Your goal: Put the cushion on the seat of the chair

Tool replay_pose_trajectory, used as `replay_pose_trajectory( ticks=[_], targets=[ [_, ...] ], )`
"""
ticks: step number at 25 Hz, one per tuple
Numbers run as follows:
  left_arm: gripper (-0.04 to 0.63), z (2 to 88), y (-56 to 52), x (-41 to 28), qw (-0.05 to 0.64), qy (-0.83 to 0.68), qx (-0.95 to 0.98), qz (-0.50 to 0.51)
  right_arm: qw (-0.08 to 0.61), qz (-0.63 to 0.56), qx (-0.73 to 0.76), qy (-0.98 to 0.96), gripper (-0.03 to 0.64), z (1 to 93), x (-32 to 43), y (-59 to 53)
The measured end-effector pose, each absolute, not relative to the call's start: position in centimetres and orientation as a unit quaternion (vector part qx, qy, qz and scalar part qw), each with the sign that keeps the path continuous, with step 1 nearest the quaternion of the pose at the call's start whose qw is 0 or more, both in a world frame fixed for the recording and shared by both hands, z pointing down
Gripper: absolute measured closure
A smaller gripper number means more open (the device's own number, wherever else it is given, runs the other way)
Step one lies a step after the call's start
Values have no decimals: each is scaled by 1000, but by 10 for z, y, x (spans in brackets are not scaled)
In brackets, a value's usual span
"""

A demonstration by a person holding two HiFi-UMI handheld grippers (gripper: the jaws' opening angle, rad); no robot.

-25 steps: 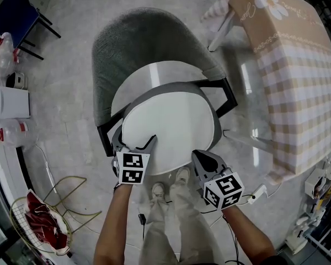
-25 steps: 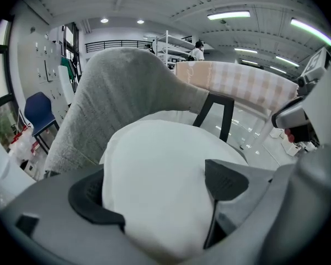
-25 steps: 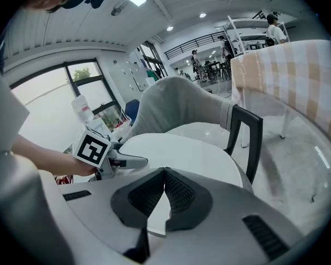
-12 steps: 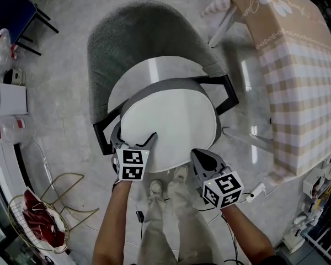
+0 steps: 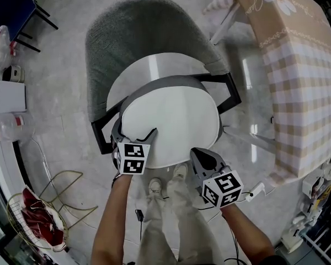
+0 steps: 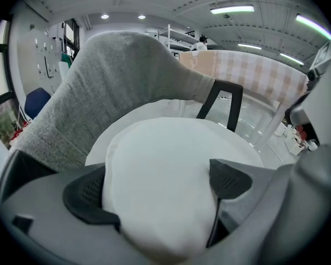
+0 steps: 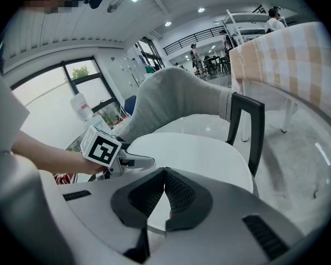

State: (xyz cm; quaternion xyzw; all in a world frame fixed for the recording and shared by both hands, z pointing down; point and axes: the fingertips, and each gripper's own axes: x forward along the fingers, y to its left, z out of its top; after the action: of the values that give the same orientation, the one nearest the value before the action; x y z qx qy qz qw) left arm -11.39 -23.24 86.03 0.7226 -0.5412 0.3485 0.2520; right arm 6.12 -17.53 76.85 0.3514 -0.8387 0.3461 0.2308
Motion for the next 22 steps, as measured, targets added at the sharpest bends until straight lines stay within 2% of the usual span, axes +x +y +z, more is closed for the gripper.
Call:
replay_pose_trajectory(
  ticks=[22],
  targets=[
    [51,884,-231,-102,236,-539,719,371,240,356,342,-836,600,784,63,-174]
  ],
)
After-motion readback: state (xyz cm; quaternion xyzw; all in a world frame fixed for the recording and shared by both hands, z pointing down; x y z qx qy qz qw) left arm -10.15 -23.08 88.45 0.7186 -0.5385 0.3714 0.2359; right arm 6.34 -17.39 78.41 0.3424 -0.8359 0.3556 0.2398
